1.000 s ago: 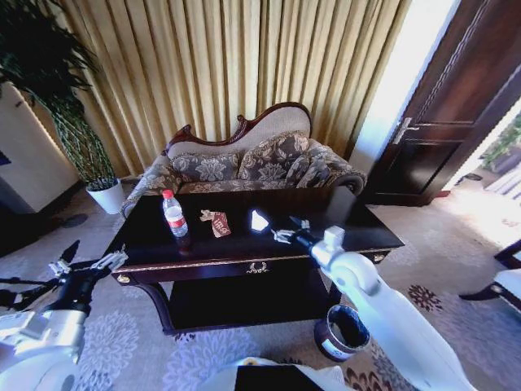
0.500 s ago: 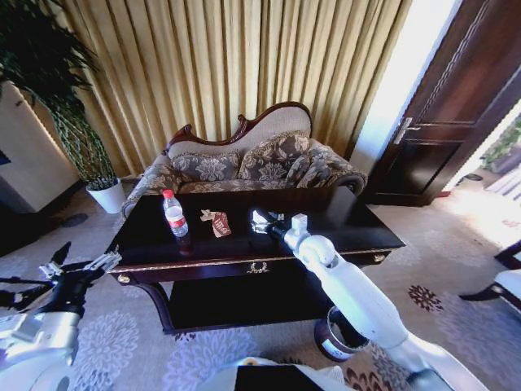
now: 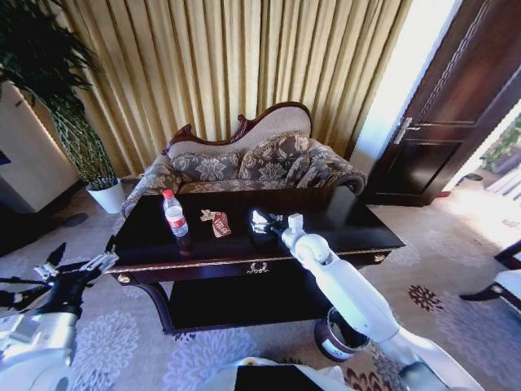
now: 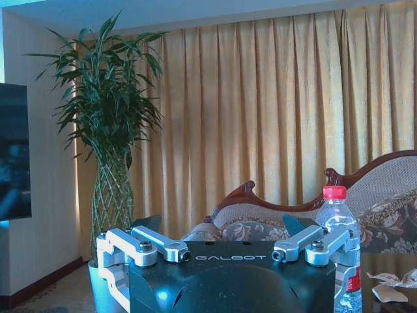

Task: Move to the front of the table and place the trash on the table into the trash bin.

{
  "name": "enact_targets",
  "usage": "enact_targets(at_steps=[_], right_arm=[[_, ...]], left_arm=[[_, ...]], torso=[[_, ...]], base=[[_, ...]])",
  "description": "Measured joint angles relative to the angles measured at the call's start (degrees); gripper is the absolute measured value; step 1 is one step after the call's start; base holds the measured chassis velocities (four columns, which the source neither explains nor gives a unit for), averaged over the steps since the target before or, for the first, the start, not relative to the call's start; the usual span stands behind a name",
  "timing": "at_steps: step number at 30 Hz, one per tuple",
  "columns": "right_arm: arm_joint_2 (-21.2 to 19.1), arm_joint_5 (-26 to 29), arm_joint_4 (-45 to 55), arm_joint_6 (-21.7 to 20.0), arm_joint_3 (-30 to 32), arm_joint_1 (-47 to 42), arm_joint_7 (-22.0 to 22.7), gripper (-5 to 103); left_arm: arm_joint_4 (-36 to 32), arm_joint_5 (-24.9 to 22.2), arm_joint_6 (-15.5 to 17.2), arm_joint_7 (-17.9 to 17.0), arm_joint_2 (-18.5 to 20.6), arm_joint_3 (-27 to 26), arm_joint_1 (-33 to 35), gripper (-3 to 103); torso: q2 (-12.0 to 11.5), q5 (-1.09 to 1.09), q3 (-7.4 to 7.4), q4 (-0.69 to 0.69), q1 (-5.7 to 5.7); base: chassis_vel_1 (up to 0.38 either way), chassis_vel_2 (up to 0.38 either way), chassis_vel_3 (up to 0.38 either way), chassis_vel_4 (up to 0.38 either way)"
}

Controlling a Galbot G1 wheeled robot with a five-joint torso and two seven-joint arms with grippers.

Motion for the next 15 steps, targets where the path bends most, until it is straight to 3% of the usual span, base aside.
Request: enact_targets(at_steps=[4, 6, 11, 15], right_arm=[[-0.19, -0.1, -0.42, -0.01, 0.43, -0.35, 0.82, 101], [-0.23, -0.11, -0.5, -0.01, 0.55, -0.61, 0.9, 93], [-0.23, -0.2, -0.52, -0.02, 0.64, -1.05, 0.91, 82], [-0.07, -0.22, -0.49, -0.01, 0.6, -1.53, 0.84, 60]], left_arm=[[0.0, -0.01, 0.2, -0.01, -0.06, 0.02, 0.04, 100], [0.0, -0.05, 0.23, -0.01, -0.1, -0.11, 0.18, 100], [0.0, -0.05, 0.23, -0.01, -0.11, -0.54, 0.22, 100], [0.0, -0.02, 0.16, 0.01, -0.1, -0.96, 0.31, 100]], torso=[[0.0, 0.0, 0.0, 0.0, 0.0], [0.0, 0.0, 0.0, 0.0, 0.0], [0.0, 0.0, 0.0, 0.0, 0.0], [0.0, 0.0, 0.0, 0.0, 0.0]], base=[[0.0, 0.0, 0.0, 0.0], [0.0, 0.0, 0.0, 0.0], [0.0, 0.0, 0.0, 0.0], [0.0, 0.0, 0.0, 0.0]])
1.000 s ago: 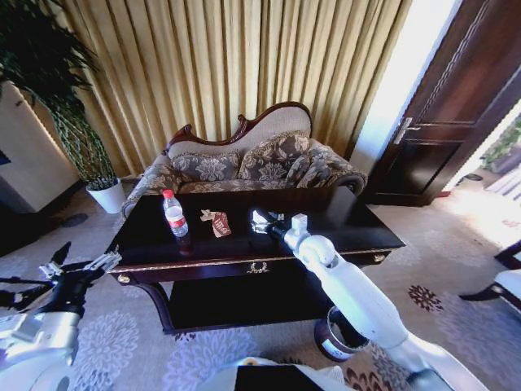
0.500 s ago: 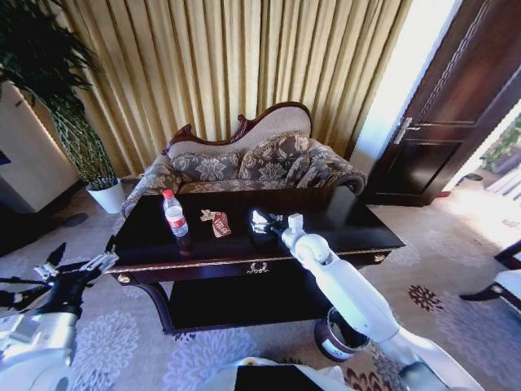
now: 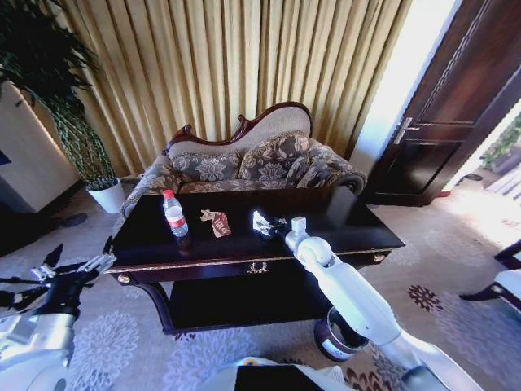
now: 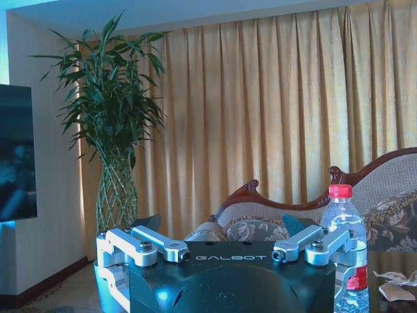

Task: Move to the front of the table and place the trash on the table into the trash bin.

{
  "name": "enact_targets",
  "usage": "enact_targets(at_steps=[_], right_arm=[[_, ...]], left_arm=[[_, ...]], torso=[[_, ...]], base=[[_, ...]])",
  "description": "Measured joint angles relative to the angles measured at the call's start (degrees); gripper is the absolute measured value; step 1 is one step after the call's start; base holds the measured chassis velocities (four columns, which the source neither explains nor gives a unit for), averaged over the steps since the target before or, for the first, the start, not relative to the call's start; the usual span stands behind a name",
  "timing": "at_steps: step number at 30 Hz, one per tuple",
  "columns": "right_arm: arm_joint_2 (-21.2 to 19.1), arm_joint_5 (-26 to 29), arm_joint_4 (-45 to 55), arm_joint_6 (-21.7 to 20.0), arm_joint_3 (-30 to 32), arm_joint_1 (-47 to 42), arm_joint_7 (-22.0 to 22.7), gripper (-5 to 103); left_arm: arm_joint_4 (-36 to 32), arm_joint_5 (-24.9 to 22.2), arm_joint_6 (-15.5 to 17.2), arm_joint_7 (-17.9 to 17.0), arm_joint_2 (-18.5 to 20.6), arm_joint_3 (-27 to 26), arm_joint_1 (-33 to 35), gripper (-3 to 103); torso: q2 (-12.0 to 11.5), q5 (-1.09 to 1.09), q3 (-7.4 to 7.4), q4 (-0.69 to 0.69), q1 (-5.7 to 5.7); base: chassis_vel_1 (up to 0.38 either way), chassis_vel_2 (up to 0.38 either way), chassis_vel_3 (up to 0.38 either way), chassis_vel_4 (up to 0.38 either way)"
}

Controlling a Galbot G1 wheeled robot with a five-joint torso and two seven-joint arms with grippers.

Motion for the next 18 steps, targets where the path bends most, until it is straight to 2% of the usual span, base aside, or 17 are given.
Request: enact_targets(at_steps=[1, 3, 5, 6, 10, 12, 15, 18], right_arm=[[0.05, 0.0, -0.03, 0.03, -0.04, -0.05, -0.02, 54], [0.09, -0.01, -0.07, 0.06, -0.08, -0.08, -0.04, 54], [0.17, -0.04, -0.16, 0.15, -0.17, -0.09, -0.07, 44], [0.17, -0.04, -0.16, 0.15, -0.17, -0.09, -0.07, 44], [0.16, -0.05, -0.19, 0.3, -0.2, -0.11, -0.1, 23], [0.15, -0.06, -0.2, 0.32, -0.2, -0.13, -0.1, 23], [0.12, -0.07, -0.1, 0.38, -0.16, -0.26, -0.11, 7], [0.07, -0.08, 0.14, 0.41, -0.13, -0.39, -0.12, 3]], left_arm=[[0.0, 0.0, -0.03, 0.0, 0.02, -0.12, 0.05, 100], [0.0, -0.01, -0.07, 0.01, 0.02, -0.21, 0.07, 100], [0.0, -0.14, -0.21, 0.01, 0.05, -0.58, 0.15, 100], [0.0, -0.14, -0.21, 0.01, 0.05, -0.58, 0.15, 100], [0.0, -0.31, -0.43, 0.01, 0.06, -0.88, 0.3, 100], [0.0, -0.33, -0.47, 0.01, 0.04, -0.9, 0.31, 100], [0.0, -0.37, -0.54, 0.01, -0.03, -0.9, 0.34, 100], [0.0, -0.38, -0.57, 0.02, -0.05, -0.84, 0.34, 100]], torso=[[0.0, 0.0, 0.0, 0.0, 0.0], [0.0, 0.0, 0.0, 0.0, 0.0], [0.0, 0.0, 0.0, 0.0, 0.0], [0.0, 0.0, 0.0, 0.0, 0.0], [0.0, 0.0, 0.0, 0.0, 0.0], [0.0, 0.0, 0.0, 0.0, 0.0], [0.0, 0.0, 0.0, 0.0, 0.0], [0.0, 0.0, 0.0, 0.0, 0.0]], base=[[0.0, 0.0, 0.0, 0.0], [0.0, 0.0, 0.0, 0.0], [0.0, 0.0, 0.0, 0.0], [0.0, 0.0, 0.0, 0.0], [0.0, 0.0, 0.0, 0.0], [0.0, 0.0, 0.0, 0.0], [0.0, 0.0, 0.0, 0.0], [0.0, 0.0, 0.0, 0.0]])
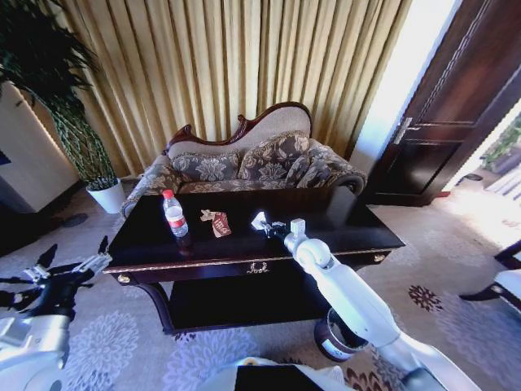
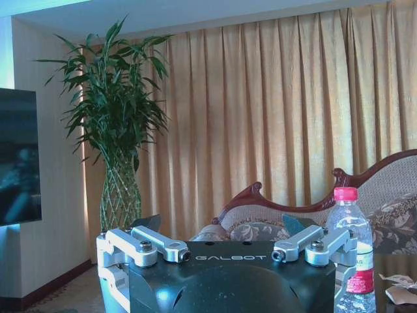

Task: Move to the front of the table and place the trash on the table into the trash bin.

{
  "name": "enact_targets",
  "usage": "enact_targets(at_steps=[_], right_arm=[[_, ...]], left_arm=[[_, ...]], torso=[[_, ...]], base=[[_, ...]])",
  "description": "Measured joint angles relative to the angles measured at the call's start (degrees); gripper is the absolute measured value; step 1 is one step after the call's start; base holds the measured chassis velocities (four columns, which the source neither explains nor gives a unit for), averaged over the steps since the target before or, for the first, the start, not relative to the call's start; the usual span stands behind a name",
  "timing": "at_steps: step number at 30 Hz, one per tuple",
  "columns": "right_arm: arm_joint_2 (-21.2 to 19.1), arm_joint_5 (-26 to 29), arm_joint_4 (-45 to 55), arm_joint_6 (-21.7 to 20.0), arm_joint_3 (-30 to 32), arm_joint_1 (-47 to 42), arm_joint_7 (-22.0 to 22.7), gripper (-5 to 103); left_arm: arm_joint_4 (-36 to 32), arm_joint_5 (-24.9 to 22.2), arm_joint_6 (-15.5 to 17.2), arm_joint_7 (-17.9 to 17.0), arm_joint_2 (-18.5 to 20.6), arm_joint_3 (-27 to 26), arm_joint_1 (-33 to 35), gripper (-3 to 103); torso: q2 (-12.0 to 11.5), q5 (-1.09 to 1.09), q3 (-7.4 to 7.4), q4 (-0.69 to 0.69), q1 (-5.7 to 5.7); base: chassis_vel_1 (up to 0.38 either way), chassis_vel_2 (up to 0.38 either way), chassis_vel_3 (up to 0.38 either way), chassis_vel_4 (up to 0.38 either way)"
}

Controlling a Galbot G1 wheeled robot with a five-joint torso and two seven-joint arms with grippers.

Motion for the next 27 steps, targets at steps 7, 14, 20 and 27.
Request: enact_targets(at_steps=[7, 14, 20, 27], right_arm=[[-0.18, -0.02, 0.76, 0.49, 0.49, -0.54, 0.0, 0], [-0.88, 0.13, 3.99, 2.79, 3.12, -1.57, 0.28, 0], [-2.19, 0.36, 8.59, 6.42, 8.88, -4.49, 1.42, 0], [-4.33, -0.78, 19.72, 8.21, 20.44, -17.09, 1.54, 0]], left_arm=[[0.0, -0.11, -0.1, 0.0, 0.06, -0.03, 0.03, 100], [0.0, -0.21, -0.21, 0.01, 0.17, 0.23, -0.09, 100], [0.0, -1.37, -0.51, -0.08, 0.99, 0.0, -0.32, 100], [0.2, -2.32, -1.1, -0.1, 2.32, -0.51, -0.2, 100]], torso=[[0.0, 0.0, 0.0, 0.0, 0.0], [0.0, 0.0, 0.0, 0.0, 0.0], [0.0, 0.01, 0.0, 0.0, 0.0], [0.0, 0.01, 0.0, -0.01, 0.0]], base=[[0.0, 0.0, 0.0, 0.0], [0.0, 0.0, 0.0, 0.0], [0.0, 0.0, 0.0, 0.0], [0.0, 0.0, 0.0, 0.0]])
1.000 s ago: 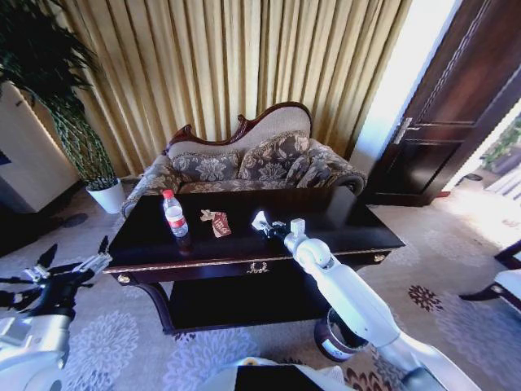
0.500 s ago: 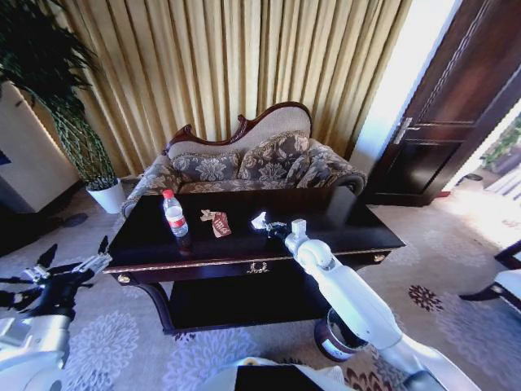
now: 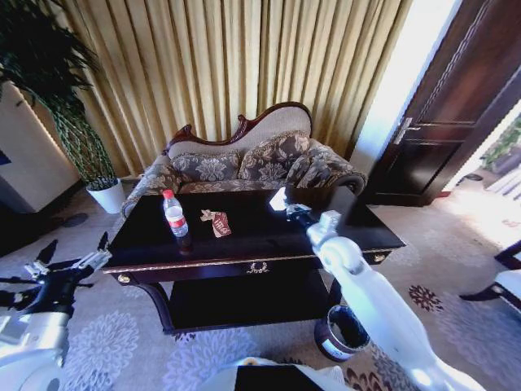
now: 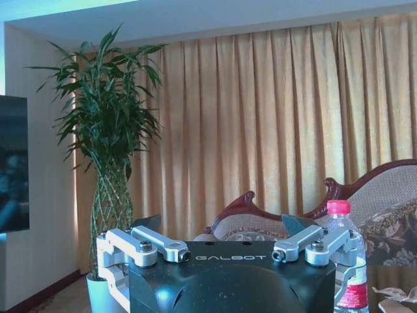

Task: Move to the front of the table and place the trash on the table into the trash bin.

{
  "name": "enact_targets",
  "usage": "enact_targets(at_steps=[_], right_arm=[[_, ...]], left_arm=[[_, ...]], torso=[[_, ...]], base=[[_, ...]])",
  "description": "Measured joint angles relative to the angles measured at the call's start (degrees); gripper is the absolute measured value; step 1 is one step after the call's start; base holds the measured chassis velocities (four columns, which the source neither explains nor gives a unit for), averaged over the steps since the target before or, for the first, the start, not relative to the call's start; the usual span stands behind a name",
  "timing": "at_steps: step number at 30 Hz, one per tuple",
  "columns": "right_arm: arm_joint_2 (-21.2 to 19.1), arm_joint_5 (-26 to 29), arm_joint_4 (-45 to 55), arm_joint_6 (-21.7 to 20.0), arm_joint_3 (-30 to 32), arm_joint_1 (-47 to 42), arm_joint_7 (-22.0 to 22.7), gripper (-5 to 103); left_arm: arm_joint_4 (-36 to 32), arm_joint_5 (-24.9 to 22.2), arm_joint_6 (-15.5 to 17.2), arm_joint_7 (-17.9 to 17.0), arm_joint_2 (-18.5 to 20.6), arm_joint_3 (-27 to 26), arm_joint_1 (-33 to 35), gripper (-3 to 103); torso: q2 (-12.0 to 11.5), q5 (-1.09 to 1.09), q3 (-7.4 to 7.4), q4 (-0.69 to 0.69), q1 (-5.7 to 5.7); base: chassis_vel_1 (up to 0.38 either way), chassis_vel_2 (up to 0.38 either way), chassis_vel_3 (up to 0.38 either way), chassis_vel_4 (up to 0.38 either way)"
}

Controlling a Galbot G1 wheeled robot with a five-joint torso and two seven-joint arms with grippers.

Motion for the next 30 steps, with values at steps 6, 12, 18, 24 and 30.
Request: enact_targets(at_steps=[6, 12, 18, 24, 30], right_arm=[[-0.05, -1.01, 5.77, 1.0, 7.21, -9.5, 0.02, 0], [1.77, -5.0, 13.03, 3.37, 11.99, -19.54, 1.2, 0], [3.96, -6.73, 19.24, 3.74, 13.28, -27.26, 2.03, 0], [4.82, -7.36, 20.1, 3.3, 13.19, -28.11, 2.09, 0], [5.73, -8.27, 19.13, 3.23, 12.83, -27.95, 2.1, 0]], left_arm=[[0.26, -0.41, -0.05, 0.13, 0.49, -0.37, -0.65, 100], [0.91, -3.12, 0.7, 0.8, 1.26, -1.47, -0.62, 100], [1.18, -3.89, 2.41, 1.06, 2.0, -1.6, -1.2, 100], [0.48, -3.75, 3.83, 1.23, 2.0, -1.16, -1.31, 100], [0.3, -2.19, 4.22, 1.27, 1.52, 0.18, -1.77, 100]], torso=[[0.0, 0.0, 0.0, 0.0, 0.0], [0.01, -0.01, 0.0, 0.01, 0.0], [0.0, -0.01, 0.0, 0.01, 0.0], [-0.01, 0.0, 0.0, 0.01, 0.0], [-0.01, -0.01, 0.01, 0.01, 0.02]], base=[[0.0, 0.0, 0.0, 0.0], [0.0, 0.0, 0.0, 0.0], [0.0, 0.0, 0.0, 0.0], [0.0, 0.0, 0.0, 0.0], [0.052, -0.047, -0.048, 0.049]])
